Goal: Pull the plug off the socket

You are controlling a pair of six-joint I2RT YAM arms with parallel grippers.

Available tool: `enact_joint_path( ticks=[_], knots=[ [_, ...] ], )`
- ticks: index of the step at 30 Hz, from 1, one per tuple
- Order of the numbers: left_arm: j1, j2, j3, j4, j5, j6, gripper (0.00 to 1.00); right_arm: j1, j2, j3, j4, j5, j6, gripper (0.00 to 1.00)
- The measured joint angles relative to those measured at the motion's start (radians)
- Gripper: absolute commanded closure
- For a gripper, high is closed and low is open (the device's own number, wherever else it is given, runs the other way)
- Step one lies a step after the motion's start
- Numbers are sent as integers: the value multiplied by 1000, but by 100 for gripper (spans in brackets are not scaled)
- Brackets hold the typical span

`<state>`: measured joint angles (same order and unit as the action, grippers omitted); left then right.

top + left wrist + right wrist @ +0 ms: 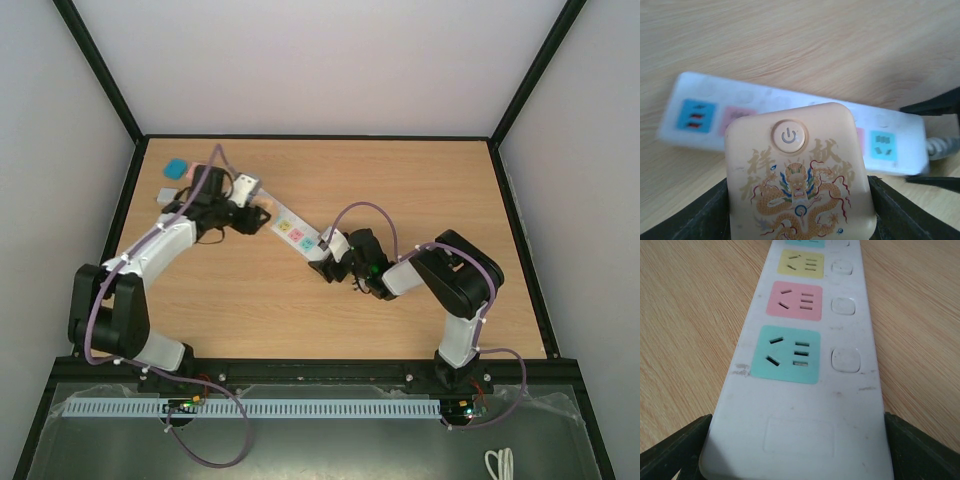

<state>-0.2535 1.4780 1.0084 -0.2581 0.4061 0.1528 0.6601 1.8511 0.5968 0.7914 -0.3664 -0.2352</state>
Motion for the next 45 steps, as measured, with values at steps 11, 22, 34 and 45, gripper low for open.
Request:
enact_joint_path(
  ticks=[11, 22, 34, 45],
  knots=[
    [417, -76, -61, -104, 171, 138, 83, -2, -10, 7, -31, -2, 0, 57],
    [747, 104, -72, -183, 310, 291, 83, -5, -17, 19, -63, -9, 1, 54],
    [856, 271, -31, -173, 402, 319, 67, -5, -19, 24, -76, -16, 5, 37],
    [887, 331, -2, -176, 470, 284, 39, -5, -22, 48, -116, -19, 12, 9]
  ],
)
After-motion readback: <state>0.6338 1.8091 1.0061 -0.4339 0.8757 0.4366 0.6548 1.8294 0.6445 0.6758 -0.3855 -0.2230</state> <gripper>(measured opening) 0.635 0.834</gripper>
